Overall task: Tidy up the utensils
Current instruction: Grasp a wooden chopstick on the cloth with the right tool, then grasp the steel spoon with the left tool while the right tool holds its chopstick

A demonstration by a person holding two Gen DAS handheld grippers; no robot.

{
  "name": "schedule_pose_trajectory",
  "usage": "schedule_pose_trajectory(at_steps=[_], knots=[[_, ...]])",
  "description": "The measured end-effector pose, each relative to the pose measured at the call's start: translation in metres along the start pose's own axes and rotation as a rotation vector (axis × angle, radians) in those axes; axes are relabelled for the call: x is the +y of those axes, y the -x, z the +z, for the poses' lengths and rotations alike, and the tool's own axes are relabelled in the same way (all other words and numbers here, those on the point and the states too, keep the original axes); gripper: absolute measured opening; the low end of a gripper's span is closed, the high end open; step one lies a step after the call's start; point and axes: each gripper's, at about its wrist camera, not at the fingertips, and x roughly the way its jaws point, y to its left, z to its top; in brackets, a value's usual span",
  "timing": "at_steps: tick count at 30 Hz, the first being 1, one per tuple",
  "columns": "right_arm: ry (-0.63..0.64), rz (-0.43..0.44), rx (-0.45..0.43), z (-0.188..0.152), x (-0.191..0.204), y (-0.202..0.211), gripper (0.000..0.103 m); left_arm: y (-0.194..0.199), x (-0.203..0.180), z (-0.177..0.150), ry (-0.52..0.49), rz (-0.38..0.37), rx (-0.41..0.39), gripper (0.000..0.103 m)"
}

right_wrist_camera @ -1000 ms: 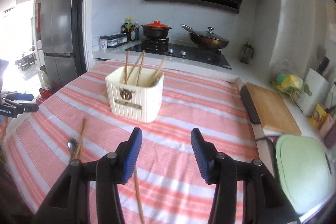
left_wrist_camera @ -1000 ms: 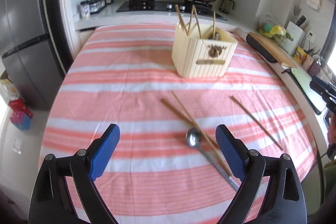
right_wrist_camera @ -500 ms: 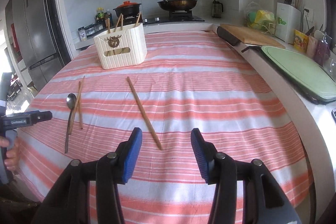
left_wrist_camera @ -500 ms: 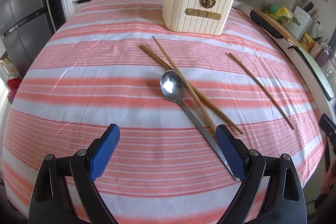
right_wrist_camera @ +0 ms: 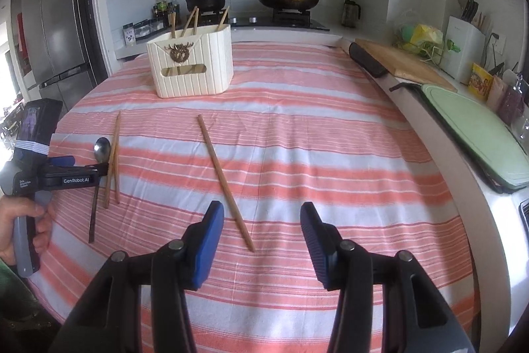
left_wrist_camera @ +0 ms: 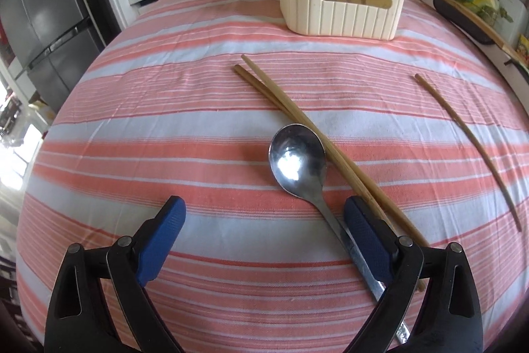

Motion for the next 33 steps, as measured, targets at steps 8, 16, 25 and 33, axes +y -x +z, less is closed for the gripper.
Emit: schedule_pose_trajectory(at_steps=[8, 16, 25, 33], knots=[[0.095, 0.126, 0.068, 0.016, 0.042, -0.022, 0.049, 0.005, 0.015, -0.008, -0.024, -0.066, 0.020, 0.096], [0.186, 0.307, 0.130, 0.033, 0.115, -0.059, 0.036, 0.007, 0.036, -0.012, -0.010, -0.073, 0.015, 0.093], [0.329, 0.312, 0.192, 0.039, 0.179, -0.113, 0.007, 0.013, 0.037, -0.021, -0.012, -0.067, -0.002, 0.091], [0.146, 0.087, 0.207, 0.014, 0.127, -0.091, 0.007, 0.019, 0.055, -0.020, 0.090, -0.123, 0.039, 0.090]])
